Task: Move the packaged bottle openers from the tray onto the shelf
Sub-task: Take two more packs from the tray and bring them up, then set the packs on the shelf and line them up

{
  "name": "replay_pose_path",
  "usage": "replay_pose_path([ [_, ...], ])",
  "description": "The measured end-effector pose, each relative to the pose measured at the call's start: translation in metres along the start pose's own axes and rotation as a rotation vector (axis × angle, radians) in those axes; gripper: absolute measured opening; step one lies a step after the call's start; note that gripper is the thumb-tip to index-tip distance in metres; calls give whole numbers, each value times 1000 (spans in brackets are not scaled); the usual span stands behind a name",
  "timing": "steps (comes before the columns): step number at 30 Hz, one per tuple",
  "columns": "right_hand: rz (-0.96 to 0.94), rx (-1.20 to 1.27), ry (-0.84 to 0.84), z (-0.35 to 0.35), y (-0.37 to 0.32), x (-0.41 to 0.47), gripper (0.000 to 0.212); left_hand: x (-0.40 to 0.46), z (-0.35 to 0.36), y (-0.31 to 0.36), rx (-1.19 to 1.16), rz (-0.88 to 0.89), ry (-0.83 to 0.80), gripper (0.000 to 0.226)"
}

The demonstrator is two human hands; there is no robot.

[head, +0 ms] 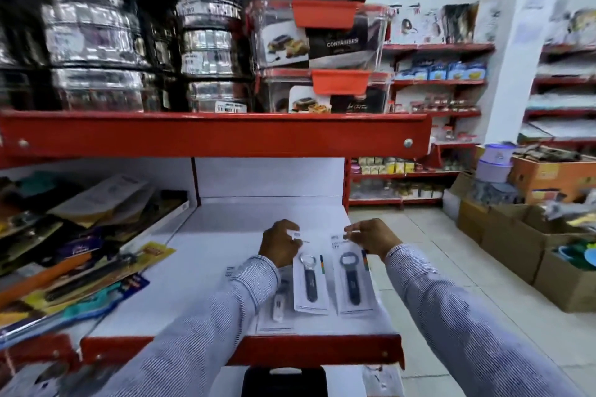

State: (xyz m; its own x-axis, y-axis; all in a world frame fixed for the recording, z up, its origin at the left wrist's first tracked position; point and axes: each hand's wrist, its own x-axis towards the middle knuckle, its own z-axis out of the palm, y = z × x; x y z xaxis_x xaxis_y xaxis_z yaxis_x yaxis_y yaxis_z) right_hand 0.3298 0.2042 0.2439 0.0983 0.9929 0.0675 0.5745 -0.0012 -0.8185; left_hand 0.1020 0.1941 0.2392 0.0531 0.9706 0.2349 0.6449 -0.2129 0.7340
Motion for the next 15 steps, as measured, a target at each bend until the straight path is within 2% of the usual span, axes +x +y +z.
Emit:
replay_pose_path([
  [3,-20,-275,-43,4,11,4,27,2,9,-5,169,42,-107,41],
  [6,-145,-465,-73,0,14,0,37,6,5,-10,400,142,-222,50],
  [9,-193,-557,-277,-7,7,-5,54,12,-5,-9,478,231,-451,71],
  [12,-153,-843,-496,-6,-2,-12,77,12,-6,-8,582,186,-669,94],
  [15,-138,-893,-545,-4,-1,-19,78,8,-1,-17,627,167,-721,96],
])
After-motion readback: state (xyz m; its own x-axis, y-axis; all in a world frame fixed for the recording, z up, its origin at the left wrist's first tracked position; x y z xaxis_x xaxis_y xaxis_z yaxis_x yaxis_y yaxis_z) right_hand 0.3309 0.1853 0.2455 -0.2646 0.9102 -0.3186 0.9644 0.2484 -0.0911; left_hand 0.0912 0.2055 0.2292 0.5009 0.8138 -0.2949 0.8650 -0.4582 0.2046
